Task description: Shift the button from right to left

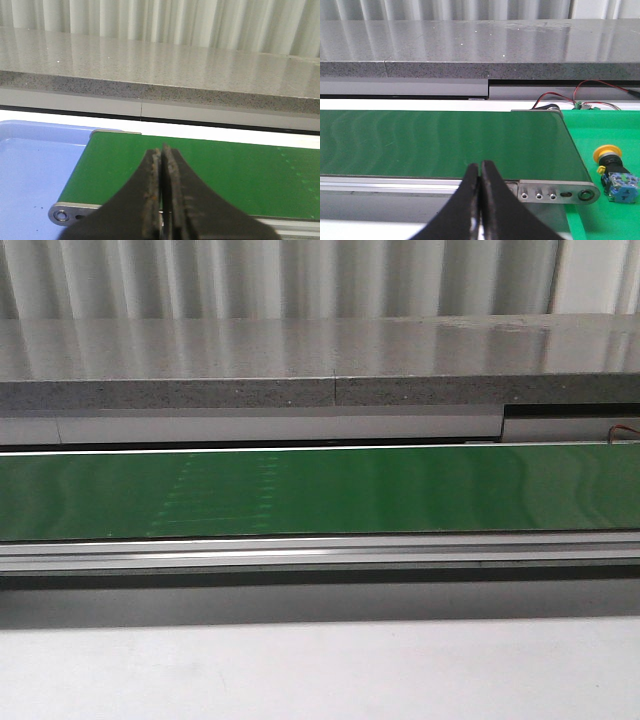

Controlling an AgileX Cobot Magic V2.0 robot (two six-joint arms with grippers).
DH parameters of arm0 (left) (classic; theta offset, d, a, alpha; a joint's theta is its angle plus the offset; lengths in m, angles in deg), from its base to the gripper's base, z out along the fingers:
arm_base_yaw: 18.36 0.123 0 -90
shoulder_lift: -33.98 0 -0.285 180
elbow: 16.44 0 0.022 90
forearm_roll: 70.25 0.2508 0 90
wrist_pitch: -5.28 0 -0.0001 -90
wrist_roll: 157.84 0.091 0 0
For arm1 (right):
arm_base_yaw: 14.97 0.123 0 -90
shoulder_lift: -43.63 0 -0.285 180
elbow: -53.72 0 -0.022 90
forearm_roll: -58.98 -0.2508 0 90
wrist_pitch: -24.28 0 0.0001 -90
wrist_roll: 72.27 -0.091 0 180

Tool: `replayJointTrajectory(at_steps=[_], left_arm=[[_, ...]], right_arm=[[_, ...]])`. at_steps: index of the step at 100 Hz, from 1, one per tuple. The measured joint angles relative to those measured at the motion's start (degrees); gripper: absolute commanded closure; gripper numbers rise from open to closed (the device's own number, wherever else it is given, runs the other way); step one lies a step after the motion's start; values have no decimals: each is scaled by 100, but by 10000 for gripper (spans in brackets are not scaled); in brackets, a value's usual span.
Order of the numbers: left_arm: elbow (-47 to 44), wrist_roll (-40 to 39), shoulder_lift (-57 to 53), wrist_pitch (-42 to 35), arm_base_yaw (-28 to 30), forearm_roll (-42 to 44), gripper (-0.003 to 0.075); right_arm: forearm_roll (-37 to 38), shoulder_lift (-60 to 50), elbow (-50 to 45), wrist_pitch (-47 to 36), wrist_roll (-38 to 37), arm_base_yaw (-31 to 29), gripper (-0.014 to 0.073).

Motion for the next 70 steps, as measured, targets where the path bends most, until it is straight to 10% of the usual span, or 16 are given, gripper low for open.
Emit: replayJointTrajectory(at_steps=[40, 70], left_arm=[[0, 0, 0, 0, 0, 0, 740], [0, 0, 0, 0, 0, 0, 740]], right_arm=[[-54, 0, 219, -862, 0, -11, 661], [-158, 1261, 2794, 2392, 0, -30, 661]])
